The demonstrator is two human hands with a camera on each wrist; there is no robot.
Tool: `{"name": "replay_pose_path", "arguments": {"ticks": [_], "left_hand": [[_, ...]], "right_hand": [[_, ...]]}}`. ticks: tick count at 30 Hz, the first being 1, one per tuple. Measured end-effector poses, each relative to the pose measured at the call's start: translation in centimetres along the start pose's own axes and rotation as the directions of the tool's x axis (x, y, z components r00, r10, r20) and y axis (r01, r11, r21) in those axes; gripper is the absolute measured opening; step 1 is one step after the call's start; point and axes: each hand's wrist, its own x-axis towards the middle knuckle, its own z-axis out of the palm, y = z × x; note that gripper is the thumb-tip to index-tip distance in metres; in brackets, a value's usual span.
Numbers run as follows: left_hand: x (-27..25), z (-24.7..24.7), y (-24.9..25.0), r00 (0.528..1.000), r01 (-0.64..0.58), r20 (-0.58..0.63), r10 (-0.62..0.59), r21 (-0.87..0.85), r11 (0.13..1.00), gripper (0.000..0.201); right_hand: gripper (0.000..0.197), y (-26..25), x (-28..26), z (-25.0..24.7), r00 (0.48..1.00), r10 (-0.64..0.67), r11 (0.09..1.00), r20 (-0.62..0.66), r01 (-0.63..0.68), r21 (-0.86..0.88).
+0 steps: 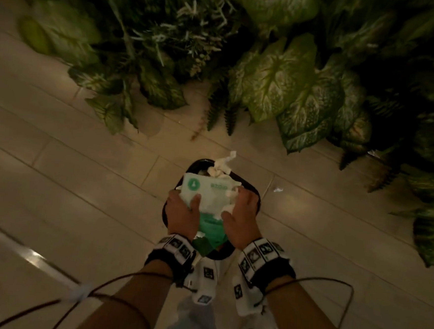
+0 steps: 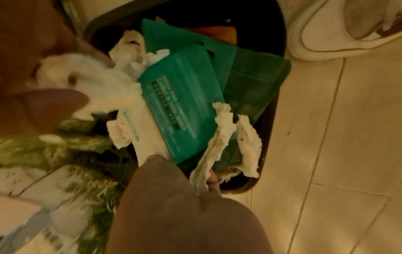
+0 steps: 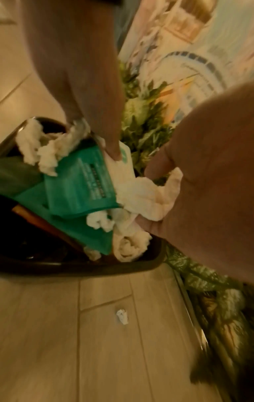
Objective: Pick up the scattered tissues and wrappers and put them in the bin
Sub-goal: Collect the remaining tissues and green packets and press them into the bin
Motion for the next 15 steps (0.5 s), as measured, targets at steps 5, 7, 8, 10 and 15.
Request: {"name": "replay_pose_path", "arguments": {"ticks": [5,7,8,10,15], "left_hand": [[1.5,3.4,-0.3,0.992,0.005,0.118,-0.040,0.283,0.959,0.051],[1.7,4.4,-0.7,0.986,0.024,0.148,-0.078,0.336,0.941,0.049],[1.9,4.8,-1.0,0.981,0.033,0.167,-0.094,0.336,0.941,0.049],[2.6,5.8,-1.9,0.968,0.018,0.227,-0.104,0.352,0.936,0.054],[4.6,7.0,-3.5,0.931,-0.103,0.359,-0.068,0.435,0.894,0.056]], "right_hand": [[0.084,1.8,1.8,3.3,0.986,0.098,0.912,0.134,-0.035,-0.410],[0.088,3.1,2.2,3.7,0.983,0.041,0.875,0.177,0.050,-0.481],[0.086,3.8,2.6,4.0,0.987,0.002,0.866,0.158,0.078,-0.494],[0.085,5.1,3.7,4.8,0.974,0.117,0.837,0.195,0.009,-0.547],[0.082,6.1,5.7,6.4,0.968,0.130,0.749,0.215,0.046,-0.661]]}}
